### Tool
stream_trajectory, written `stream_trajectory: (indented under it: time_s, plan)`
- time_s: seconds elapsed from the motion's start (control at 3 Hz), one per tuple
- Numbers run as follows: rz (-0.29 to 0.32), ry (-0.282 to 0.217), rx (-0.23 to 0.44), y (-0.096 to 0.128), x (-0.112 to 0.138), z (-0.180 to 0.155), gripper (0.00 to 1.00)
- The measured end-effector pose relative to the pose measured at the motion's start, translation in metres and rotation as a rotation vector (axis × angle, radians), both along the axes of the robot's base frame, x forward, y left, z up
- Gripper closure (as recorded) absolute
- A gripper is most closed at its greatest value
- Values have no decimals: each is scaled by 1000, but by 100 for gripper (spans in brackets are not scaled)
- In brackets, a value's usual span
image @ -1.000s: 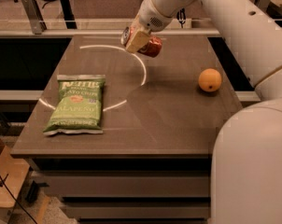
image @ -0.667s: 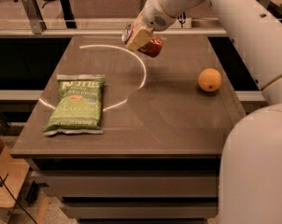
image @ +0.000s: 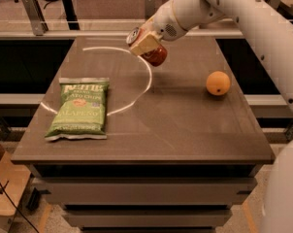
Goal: Place coke can upright
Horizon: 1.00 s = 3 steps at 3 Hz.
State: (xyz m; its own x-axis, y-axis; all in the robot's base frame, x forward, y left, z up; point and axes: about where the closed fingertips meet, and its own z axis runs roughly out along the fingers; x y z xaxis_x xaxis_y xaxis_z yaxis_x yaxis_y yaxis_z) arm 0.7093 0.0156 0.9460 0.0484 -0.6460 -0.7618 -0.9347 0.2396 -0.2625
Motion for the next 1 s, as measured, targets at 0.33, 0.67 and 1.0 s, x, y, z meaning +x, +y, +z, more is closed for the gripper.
stream_trajectory:
  time_s: [0.33,0.67,1.0]
  plan:
    - [-8,-12,99,10,-12,-3,100]
    - [2,-29,208,25,-23,-10,100]
    - [21,-45,307,39,-33,-11,100]
